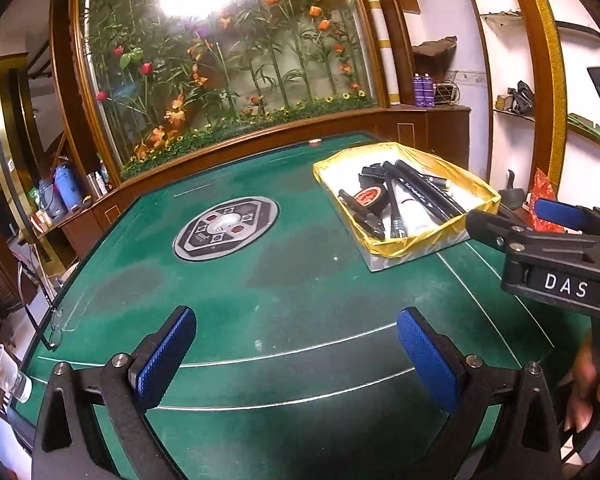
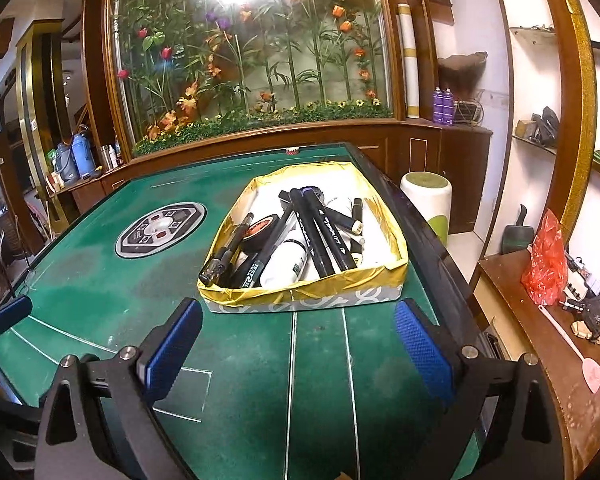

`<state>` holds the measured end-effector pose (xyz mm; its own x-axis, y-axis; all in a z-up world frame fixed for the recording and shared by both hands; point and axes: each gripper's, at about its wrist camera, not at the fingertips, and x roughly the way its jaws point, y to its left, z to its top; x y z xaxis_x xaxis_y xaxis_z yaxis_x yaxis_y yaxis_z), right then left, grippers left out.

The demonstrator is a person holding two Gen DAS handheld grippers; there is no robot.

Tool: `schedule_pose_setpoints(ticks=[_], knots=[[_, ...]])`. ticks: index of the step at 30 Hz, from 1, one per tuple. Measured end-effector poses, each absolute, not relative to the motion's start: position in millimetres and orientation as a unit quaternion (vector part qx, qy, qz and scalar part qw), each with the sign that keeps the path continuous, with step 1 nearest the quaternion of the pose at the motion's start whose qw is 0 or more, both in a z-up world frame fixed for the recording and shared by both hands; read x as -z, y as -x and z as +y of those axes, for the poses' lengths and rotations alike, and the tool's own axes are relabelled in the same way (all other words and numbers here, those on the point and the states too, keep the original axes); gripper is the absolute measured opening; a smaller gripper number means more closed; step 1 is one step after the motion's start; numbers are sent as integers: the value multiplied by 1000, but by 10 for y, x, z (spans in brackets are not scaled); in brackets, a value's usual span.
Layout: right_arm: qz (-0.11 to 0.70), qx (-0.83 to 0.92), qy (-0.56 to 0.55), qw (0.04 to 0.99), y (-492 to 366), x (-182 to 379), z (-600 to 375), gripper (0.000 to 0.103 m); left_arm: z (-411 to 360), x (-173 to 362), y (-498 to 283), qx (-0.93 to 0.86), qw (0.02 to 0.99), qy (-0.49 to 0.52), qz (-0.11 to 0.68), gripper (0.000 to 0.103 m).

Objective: Organize rigid objects

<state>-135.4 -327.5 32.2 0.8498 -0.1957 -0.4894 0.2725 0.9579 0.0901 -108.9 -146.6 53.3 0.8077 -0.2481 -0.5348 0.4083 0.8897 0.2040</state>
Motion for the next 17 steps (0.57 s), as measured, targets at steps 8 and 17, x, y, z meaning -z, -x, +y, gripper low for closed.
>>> schedule_pose_setpoints(ticks=[8,17], knots=[[241,124,-84,959,1356,-286,-3311,96,-1535,-476,1141,182,934,-171,256,102],[241,127,-89,958,1351,-279,-3362,96,-1508,-501,1174,201,931,-166,257,102]])
